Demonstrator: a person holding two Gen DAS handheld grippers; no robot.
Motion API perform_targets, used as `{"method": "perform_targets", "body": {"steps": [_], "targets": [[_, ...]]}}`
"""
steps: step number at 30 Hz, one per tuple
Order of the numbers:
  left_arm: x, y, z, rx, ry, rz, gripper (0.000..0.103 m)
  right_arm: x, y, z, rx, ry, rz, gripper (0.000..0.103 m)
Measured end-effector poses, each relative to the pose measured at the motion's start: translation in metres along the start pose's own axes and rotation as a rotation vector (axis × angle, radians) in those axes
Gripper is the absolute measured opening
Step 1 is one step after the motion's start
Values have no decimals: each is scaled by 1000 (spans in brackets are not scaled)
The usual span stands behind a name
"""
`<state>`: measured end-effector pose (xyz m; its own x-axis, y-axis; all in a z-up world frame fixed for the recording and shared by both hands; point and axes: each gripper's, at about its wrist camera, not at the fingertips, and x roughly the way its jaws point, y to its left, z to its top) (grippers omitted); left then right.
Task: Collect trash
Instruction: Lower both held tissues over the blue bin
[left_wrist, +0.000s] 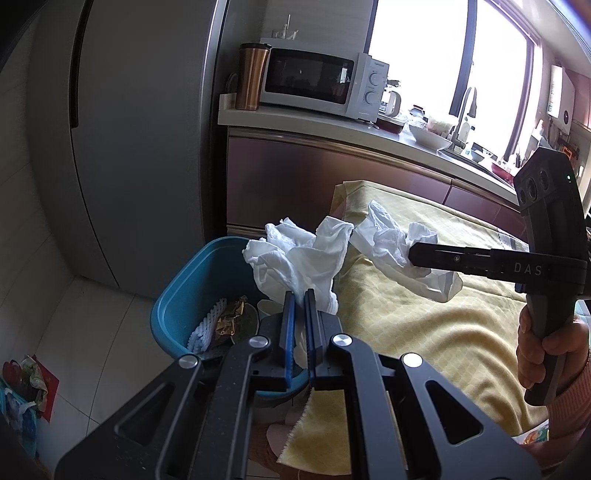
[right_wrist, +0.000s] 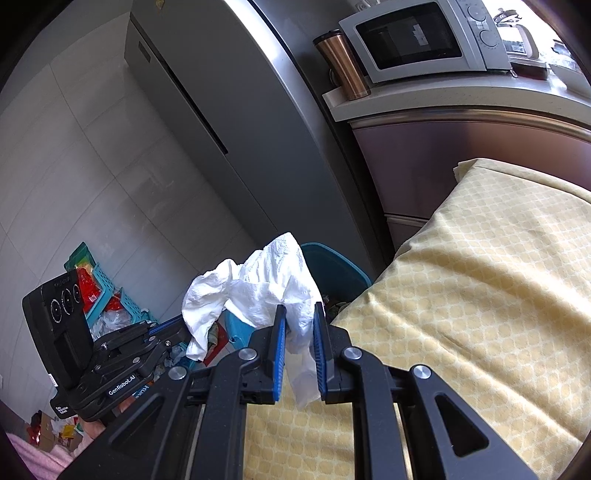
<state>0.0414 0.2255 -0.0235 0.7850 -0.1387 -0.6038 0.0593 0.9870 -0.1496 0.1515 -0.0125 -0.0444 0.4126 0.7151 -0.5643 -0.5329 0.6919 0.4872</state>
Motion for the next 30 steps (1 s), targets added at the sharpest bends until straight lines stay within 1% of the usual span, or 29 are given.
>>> {"method": "perform_targets", "body": {"steps": [30], "targets": [[6, 6, -2, -26, 15, 27, 6, 22, -1, 9, 28, 26, 20, 13]]}}
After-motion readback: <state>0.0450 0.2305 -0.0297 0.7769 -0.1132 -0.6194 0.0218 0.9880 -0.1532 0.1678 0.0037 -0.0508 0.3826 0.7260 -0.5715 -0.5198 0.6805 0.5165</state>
